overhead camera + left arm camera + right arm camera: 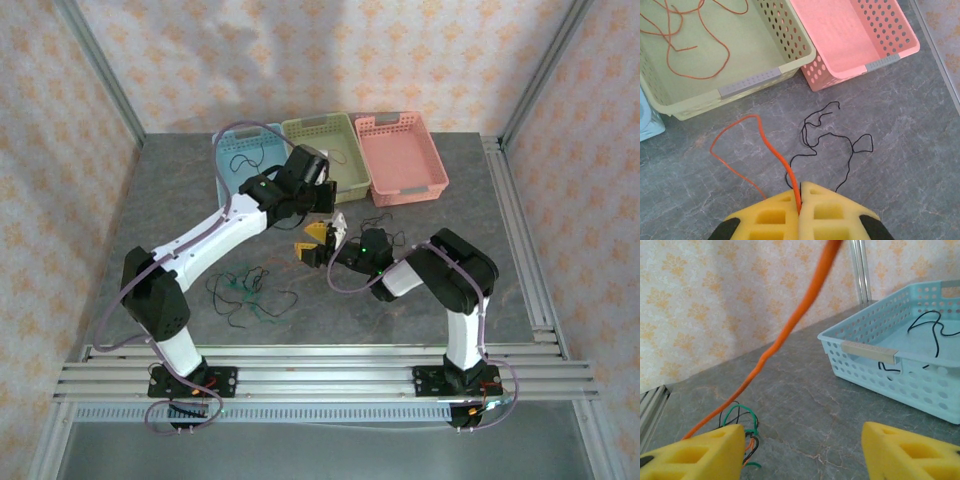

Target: Untangle the cables

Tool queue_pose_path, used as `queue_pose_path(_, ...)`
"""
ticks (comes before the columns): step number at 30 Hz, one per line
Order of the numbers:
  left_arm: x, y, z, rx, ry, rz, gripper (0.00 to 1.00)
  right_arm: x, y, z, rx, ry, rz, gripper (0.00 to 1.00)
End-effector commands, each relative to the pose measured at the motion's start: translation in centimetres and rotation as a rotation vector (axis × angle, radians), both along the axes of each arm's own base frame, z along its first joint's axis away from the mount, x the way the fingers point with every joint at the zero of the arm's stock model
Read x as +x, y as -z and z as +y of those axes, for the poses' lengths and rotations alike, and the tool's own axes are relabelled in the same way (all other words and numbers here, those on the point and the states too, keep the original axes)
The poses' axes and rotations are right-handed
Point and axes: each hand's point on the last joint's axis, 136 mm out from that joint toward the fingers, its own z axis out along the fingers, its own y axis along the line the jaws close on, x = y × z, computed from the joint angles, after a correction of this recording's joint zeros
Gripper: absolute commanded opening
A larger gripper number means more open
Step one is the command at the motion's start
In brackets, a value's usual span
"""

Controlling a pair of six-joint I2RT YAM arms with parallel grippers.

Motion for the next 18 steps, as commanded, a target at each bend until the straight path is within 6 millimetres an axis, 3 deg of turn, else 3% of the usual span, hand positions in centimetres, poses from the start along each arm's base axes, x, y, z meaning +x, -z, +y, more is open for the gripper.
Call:
queue_pose_path(1,1.4,-1.7,1.2,0.060,-0.067,-0.068,0.00,-0.6,-0.8,0.6,0.018,-0.039,-0.059,0.61)
queue_pose_path(5,2.8,-2.7,4.1,0.122,-0.184,-0.131,0.00,-0.3,-0.8,0.2,0.006,-0.004,-0.080,0.65)
queue_pose_path(18,3.7,-2.1,4.1,0.146,-0.161,-0.168,0.00,-0.1,-0.7,-0.2,-0.027,0.027,-0.118,0.67)
